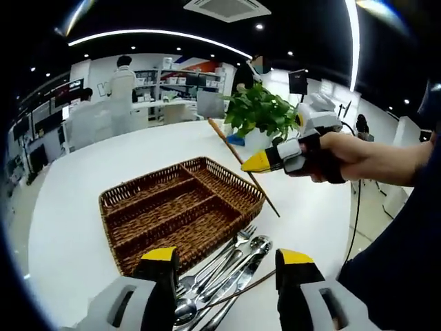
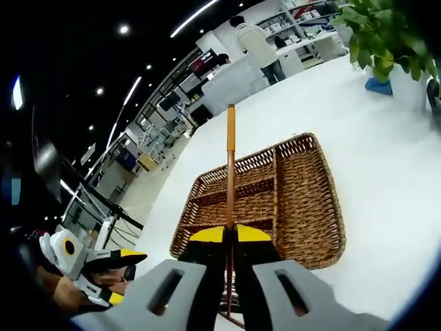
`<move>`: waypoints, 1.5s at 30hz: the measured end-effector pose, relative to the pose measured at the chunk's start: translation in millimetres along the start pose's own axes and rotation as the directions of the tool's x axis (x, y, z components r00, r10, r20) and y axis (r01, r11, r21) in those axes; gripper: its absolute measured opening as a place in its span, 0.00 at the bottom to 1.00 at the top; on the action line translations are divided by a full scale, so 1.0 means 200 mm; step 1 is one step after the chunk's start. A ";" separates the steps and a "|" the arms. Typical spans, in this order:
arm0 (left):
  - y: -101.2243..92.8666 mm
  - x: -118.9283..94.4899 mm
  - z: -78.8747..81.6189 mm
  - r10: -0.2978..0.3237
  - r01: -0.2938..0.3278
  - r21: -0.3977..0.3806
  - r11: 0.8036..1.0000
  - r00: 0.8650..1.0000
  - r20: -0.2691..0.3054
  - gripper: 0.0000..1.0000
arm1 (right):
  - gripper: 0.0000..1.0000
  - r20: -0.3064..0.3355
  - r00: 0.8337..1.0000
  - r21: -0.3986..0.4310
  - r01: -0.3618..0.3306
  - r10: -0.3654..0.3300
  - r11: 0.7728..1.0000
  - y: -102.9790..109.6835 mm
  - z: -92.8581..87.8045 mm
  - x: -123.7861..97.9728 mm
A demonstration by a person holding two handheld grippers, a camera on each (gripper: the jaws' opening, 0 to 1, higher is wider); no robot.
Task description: Arrange the knives, forks, and spoons in their matching storage slots by inserting each utensil handle-first until every utensil is classified and aligned in the correct compartment
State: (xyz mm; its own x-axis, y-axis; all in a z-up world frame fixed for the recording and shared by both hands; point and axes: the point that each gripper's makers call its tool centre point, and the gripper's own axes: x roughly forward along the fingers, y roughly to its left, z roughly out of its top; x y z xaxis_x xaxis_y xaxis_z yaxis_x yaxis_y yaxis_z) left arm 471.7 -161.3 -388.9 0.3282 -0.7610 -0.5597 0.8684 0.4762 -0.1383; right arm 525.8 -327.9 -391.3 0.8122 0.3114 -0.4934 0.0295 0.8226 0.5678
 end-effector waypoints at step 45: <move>0.08 -0.11 -0.08 0.045 -0.044 -0.012 0.999 0.999 0.014 0.95 | 0.01 -0.218 0.947 -0.124 0.214 -0.237 0.969 -0.45 -0.07 0.45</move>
State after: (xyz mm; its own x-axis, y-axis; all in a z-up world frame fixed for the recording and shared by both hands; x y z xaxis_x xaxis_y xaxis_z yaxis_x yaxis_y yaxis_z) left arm 472.9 -129.9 -391.4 0.3719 -0.7452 -0.5535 0.8485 0.5147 -0.1229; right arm 587.6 -367.5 -496.5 0.6351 0.2037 -0.7451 0.1303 0.9225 0.3633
